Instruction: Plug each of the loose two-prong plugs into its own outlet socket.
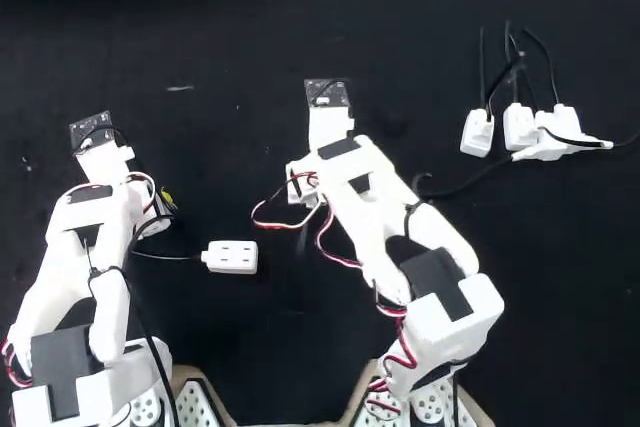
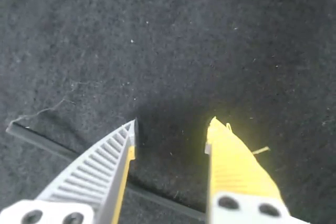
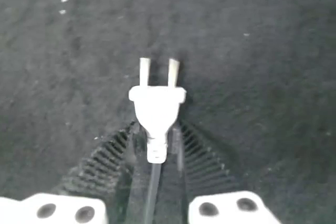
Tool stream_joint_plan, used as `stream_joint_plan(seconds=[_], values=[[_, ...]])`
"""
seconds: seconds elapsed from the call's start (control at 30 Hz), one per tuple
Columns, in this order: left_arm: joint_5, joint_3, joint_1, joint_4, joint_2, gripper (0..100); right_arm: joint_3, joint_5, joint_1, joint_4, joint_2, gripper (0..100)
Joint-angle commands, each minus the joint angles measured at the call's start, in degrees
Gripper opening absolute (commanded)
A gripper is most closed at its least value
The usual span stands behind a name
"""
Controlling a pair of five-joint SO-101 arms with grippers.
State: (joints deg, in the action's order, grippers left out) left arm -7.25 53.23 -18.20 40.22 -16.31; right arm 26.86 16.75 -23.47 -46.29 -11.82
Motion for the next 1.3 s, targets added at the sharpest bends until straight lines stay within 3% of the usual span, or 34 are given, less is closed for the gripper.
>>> stream_joint_plan(seconds=[0.0, 0.4, 0.73, 0.97, 1.13, 1.27], values=[[-0.88, -0.4, -0.13, -0.53, -2.11, 22, 1.1, -4.04, 0.09, 0.0, 7.6, 1.1], [-0.88, -0.13, -0.13, -0.88, -2.02, 22, 15.87, -39.47, 0.09, -1.93, 34.24, 1.1], [-0.7, -0.13, -0.13, -0.88, -1.76, 22, 18.51, -71.82, 2.11, -26.11, 55.25, 1.1], [-0.62, -0.04, -0.22, -0.88, -1.49, 22, 29.32, -77.1, -1.14, -30.68, 68.35, 1.1], [-0.53, -0.04, -0.22, -0.88, -1.49, 22, 45.93, -76.57, -5.1, -21.89, 73.71, 1.1], [-0.53, 0.04, -0.22, -0.88, -1.49, 22, 53.49, -71.65, -4.92, -14.68, 73.89, 1.5]])
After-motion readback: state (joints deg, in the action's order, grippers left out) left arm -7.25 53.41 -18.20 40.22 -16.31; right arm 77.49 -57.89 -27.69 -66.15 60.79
